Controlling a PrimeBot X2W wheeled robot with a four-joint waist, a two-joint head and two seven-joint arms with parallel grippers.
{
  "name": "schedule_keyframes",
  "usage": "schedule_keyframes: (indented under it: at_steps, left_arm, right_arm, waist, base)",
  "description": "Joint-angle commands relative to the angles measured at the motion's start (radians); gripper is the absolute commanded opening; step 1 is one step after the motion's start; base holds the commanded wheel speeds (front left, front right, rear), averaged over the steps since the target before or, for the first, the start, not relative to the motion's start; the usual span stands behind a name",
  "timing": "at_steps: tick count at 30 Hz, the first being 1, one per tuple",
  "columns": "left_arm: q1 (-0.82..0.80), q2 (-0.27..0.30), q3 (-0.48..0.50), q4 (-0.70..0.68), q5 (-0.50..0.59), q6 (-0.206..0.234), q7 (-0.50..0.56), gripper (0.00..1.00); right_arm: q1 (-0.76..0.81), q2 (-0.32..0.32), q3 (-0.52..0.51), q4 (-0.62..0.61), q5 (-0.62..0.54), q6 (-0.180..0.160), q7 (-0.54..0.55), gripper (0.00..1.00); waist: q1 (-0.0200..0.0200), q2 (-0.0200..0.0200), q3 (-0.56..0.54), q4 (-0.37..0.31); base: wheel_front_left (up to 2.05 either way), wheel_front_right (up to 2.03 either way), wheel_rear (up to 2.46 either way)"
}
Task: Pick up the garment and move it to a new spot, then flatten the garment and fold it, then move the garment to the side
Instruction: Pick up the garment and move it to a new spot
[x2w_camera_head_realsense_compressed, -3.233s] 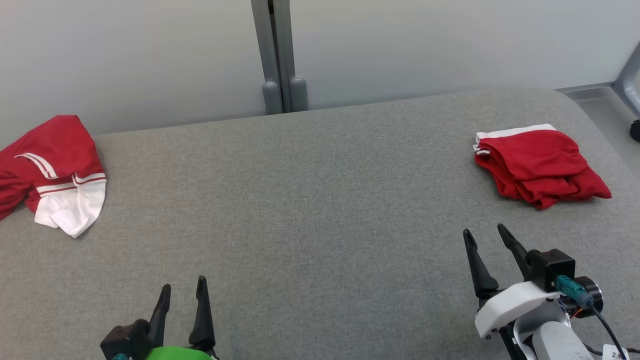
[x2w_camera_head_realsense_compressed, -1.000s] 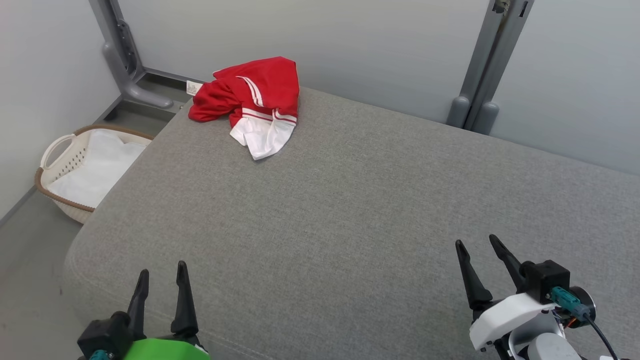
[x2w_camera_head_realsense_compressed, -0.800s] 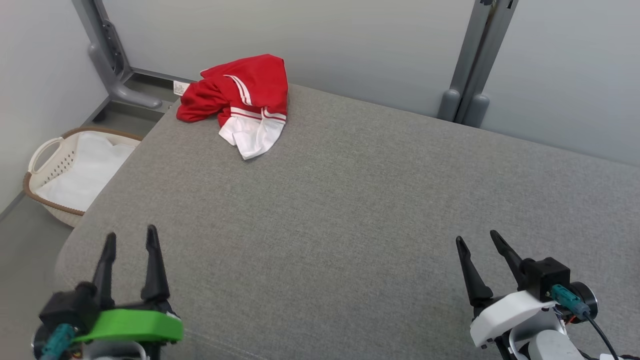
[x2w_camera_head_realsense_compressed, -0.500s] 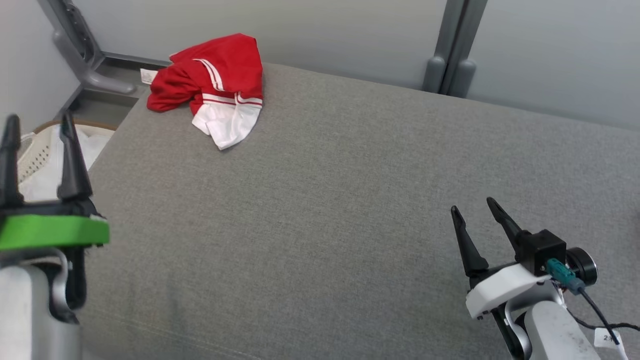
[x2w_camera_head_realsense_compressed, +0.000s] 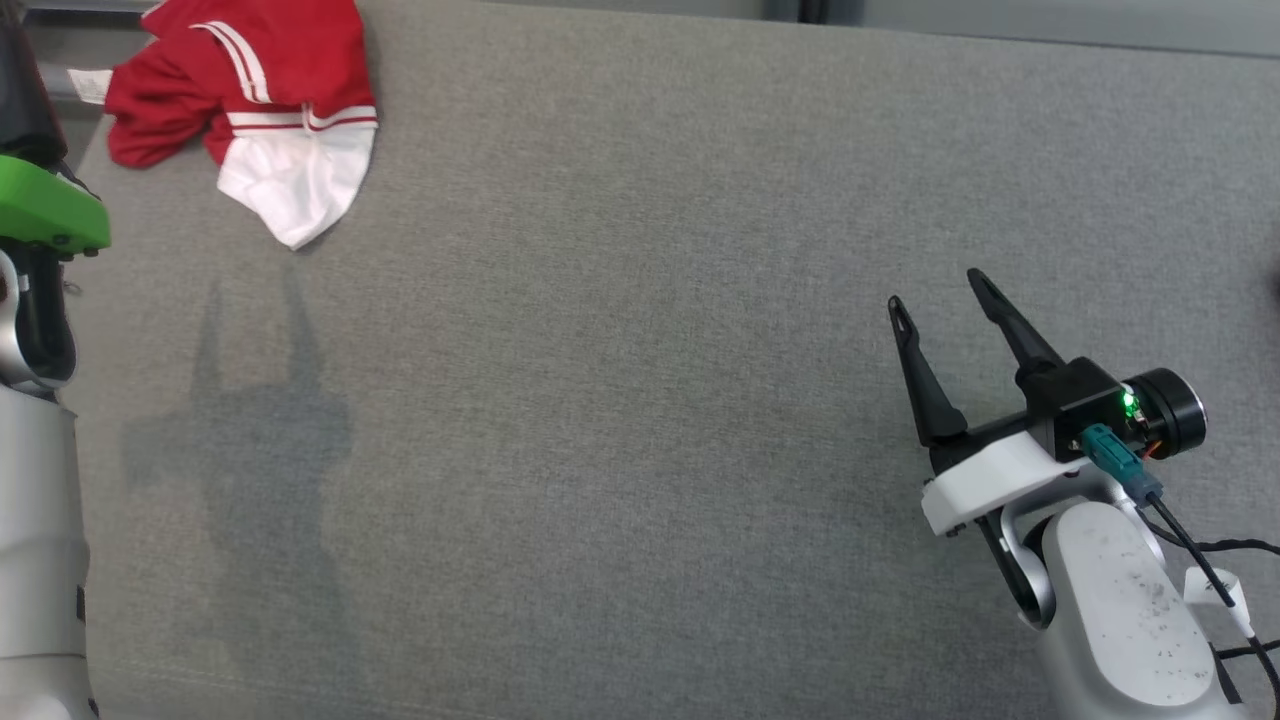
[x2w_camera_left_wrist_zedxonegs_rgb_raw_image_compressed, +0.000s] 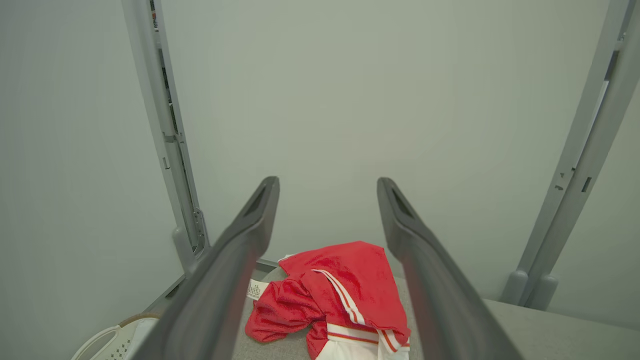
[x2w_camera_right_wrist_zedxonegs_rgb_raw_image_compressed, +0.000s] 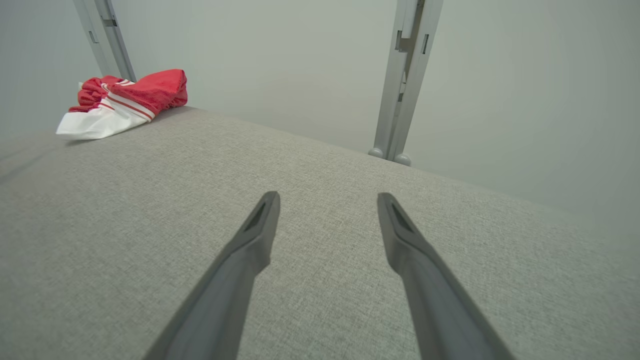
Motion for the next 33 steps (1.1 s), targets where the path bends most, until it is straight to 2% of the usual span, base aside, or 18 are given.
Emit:
schedule_keyframes:
  at_steps: [1,8,14,19,29,30,31,32,33]
  left_arm:
    - [-0.037,-0.005,-0.01,0.044,-0.007,-0.004,0.0,1.0]
    - [-0.14,-0.024,-0.06,0.26,-0.031,-0.011,0.008,1.0]
    - [-0.183,-0.04,-0.119,0.367,-0.069,-0.013,0.013,1.0]
    - [-0.214,-0.018,-0.162,0.423,-0.103,-0.013,0.015,1.0]
    - [-0.328,0.034,-0.159,0.568,-0.096,0.004,-0.03,1.0]
    - [-0.338,0.037,-0.165,0.577,-0.09,0.008,-0.034,0.93]
    - [-0.346,0.04,-0.167,0.583,-0.088,0.014,-0.04,0.55]
    - [-0.357,0.043,-0.165,0.589,-0.09,0.016,-0.048,0.41]
    - [-0.361,0.044,-0.165,0.594,-0.09,0.017,-0.054,0.0]
  right_arm:
    - [-0.016,-0.004,-0.005,-0.014,-0.011,-0.002,0.004,1.0]
    - [-0.039,-0.004,-0.02,-0.066,-0.036,-0.002,0.017,1.0]
    - [-0.049,-0.004,-0.032,-0.093,-0.046,-0.002,0.02,1.0]
    - [-0.054,-0.005,-0.034,-0.095,-0.045,-0.002,0.021,1.0]
    - [-0.062,-0.007,-0.044,-0.098,-0.032,-0.002,0.014,1.0]
    - [-0.063,-0.007,-0.047,-0.097,-0.031,-0.002,0.014,1.0]
    - [-0.064,-0.007,-0.048,-0.096,-0.029,-0.002,0.012,1.0]
    - [-0.064,-0.007,-0.048,-0.094,-0.027,-0.002,0.01,1.0]
    - [-0.064,-0.007,-0.049,-0.093,-0.026,-0.002,0.008,1.0]
  waist:
    - [0.0,0.0,0.126,-0.093]
    - [0.0,0.0,0.226,-0.12]
    - [0.0,0.0,0.278,-0.127]
    - [0.0,0.0,0.302,-0.14]
    - [0.0,0.0,0.334,-0.195]
    - [0.0,0.0,0.334,-0.199]
    - [0.0,0.0,0.333,-0.201]
    - [0.0,0.0,0.332,-0.204]
    - [0.0,0.0,0.33,-0.206]
  base:
    - [0.0,0.0,0.0]
    - [0.0,0.0,0.0]
    - [0.0,0.0,0.0]
    - [0.0,0.0,0.0]
    - [0.0,0.0,0.0]
    - [0.0,0.0,0.0]
    - [0.0,0.0,0.0]
    - [0.0,0.0,0.0]
    - [0.0,0.0,0.0]
